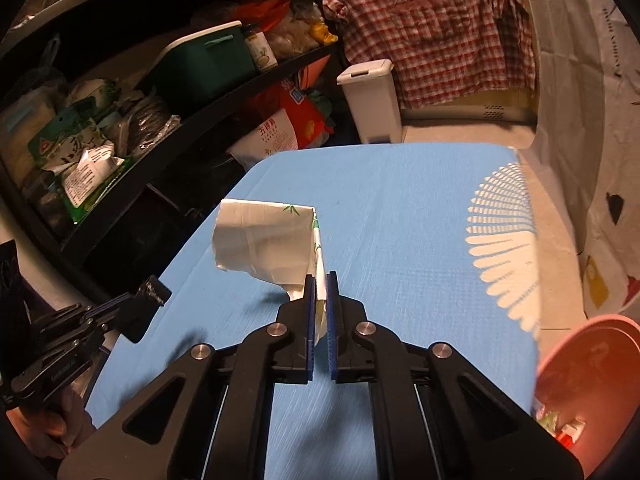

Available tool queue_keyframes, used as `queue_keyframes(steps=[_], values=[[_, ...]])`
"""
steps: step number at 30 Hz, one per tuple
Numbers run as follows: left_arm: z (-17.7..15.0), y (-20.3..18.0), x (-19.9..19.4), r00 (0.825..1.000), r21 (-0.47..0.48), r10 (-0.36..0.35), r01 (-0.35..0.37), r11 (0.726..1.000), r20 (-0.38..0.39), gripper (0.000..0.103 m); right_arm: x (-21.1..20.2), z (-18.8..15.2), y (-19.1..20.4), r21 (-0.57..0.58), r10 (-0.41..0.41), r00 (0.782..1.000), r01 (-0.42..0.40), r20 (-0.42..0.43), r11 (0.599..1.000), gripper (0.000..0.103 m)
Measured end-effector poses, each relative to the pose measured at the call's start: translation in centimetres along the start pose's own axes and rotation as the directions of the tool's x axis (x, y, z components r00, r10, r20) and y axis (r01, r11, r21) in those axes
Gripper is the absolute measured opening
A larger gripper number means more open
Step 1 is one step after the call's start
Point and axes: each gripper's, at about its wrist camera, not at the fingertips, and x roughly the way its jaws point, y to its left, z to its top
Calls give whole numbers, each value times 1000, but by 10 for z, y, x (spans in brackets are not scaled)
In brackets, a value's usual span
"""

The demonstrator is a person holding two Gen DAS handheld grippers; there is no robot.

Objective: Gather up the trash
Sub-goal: 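Grasp the crumpled white paper with the right tool, then carry the white paper in the right tool over the pink bin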

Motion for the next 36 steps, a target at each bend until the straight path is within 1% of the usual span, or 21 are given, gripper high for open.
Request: queue_keyframes(steps=[8, 14, 19, 25, 28, 33, 36], values=[[-1, -13, -19, 999, 20, -22, 21, 1000, 25, 3, -62, -15, 15, -4, -32, 999, 33, 33, 999, 5], [-6, -28, -31, 998, 35, -51, 50, 998, 33, 3, -115, -23, 15, 5, -77, 993, 77, 84, 997, 5], [-10, -40, -41, 996, 50, -74, 72, 996, 40, 3, -153, -32, 8, 27, -117, 986, 114, 121, 993, 5], [-14, -63, -48, 993, 82, -110, 106, 991, 41, 3, -189, -48, -13, 77, -182, 970, 171, 161, 982, 5], [-15, -76, -51, 990, 106, -133, 127, 986, 44, 3, -205, -56, -26, 99, -226, 957, 211, 179, 972, 5], [-16, -96, -51, 986, 129, -163, 156, 979, 41, 3, -226, -67, -47, 151, -272, 942, 245, 197, 958, 5], [-16, -108, -49, 983, 142, -178, 171, 975, 38, 3, -237, -74, -56, 165, -309, 927, 278, 212, 946, 5]])
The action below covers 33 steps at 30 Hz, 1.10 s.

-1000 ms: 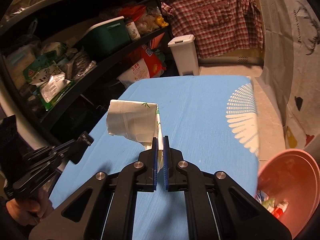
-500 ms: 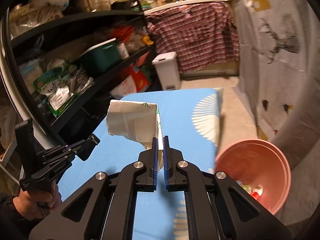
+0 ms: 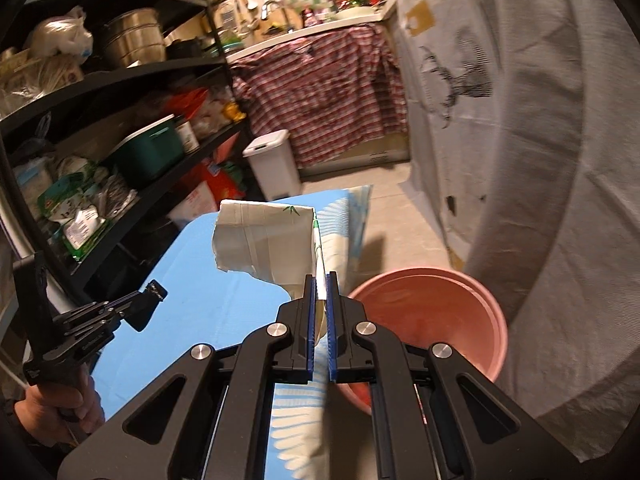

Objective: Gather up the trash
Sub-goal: 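Carry the white paper in the right tool over the pink bin, then open the right tool to drop the white paper into the bin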

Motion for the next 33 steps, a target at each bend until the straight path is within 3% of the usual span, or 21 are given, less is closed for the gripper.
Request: queue_keyframes(steps=[13, 33], values=[[3, -47, 22, 998, 58, -67, 68, 996, -14, 3, -13, -18, -46, 56, -133, 991, 132, 21, 990, 5], [17, -112, 69, 982, 80, -185, 188, 979, -46, 3, 6, -23, -63, 41, -255, 967, 254, 20, 966, 6]])
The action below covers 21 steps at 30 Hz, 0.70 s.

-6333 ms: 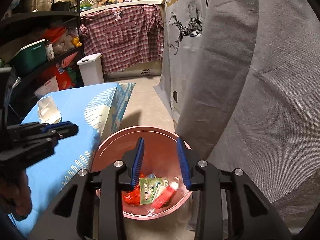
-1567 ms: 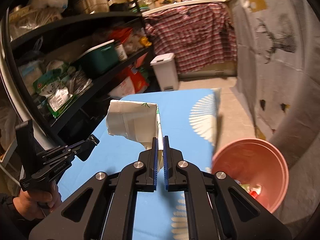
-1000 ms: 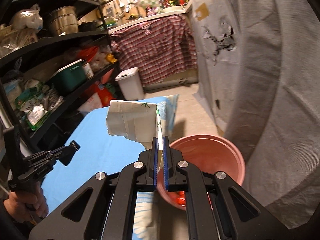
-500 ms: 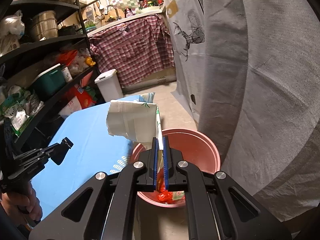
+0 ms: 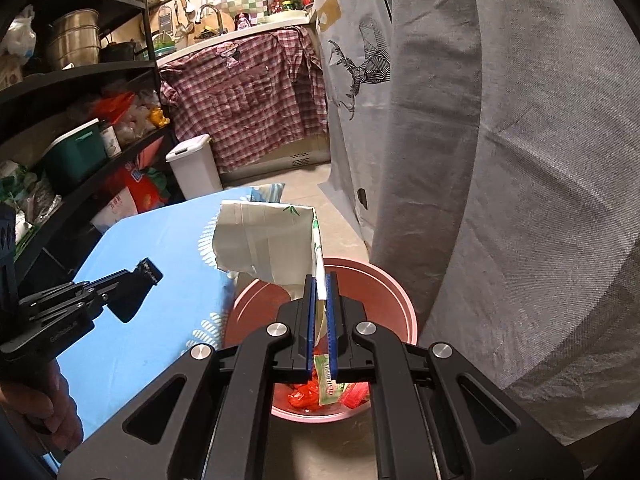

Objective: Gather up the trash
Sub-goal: 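Open the right tool to drop the white paper into the bin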

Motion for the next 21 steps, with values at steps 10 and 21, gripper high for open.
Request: queue_keyframes(steps=[10, 21], values=[[6, -22, 26, 999, 46, -48, 49, 998, -19, 3, 13, 0, 1, -16, -38, 999, 38, -12, 999, 6], [13, -34, 50, 994, 57, -93, 95, 994, -52, 3, 26, 0, -2, -13, -54, 998, 53, -31, 998, 6]])
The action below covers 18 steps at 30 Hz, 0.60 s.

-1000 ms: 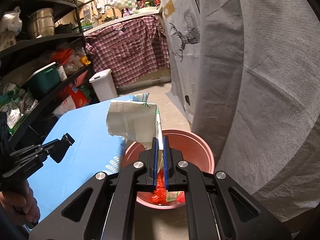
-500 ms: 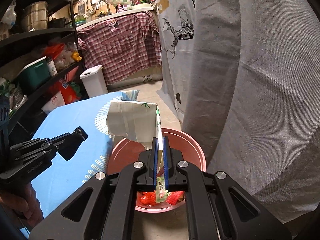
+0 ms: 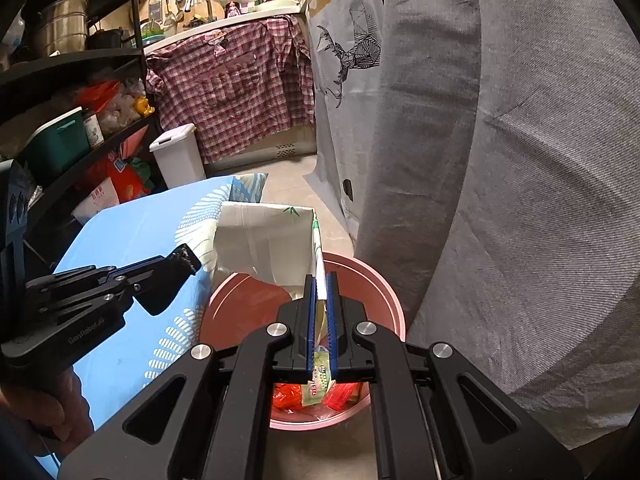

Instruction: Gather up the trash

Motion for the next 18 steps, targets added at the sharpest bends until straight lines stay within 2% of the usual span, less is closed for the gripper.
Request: queue_keyframes(steps=[3, 5, 7, 8, 9, 15, 18], values=[[0, -3, 5, 1000, 9, -17, 17, 1000, -16, 4, 5, -2, 1, -6, -3, 1000, 3, -20, 1000, 9], [-2, -4, 7, 1000, 14, -12, 12, 1000, -24, 13, 9, -3, 2, -9, -22, 999, 21, -40, 1000, 11], [-2, -2, 7, 1000, 7, -6, 6, 1000, -20, 28, 12, -3, -1, 3, -20, 998, 20, -52, 1000, 30], [-1, -1, 6, 1000, -1, -5, 5, 1000, -18, 29, 12, -4, -2, 11, -20, 998, 21, -53, 1000, 51], [-1, 1, 5, 1000, -8, -9, 9, 1000, -17, 30, 12, -4, -3, 13, -24, 998, 24, -51, 1000, 57], [-1, 1, -2, 1000, -9, 0, 0, 1000, -10, 30, 9, -5, -6, 29, -26, 999, 28, -44, 999, 57], [-4, 0, -11, 1000, -1, 20, -20, 1000, -2, 38, 1, -6, -5, 29, -25, 999, 26, -30, 999, 61]])
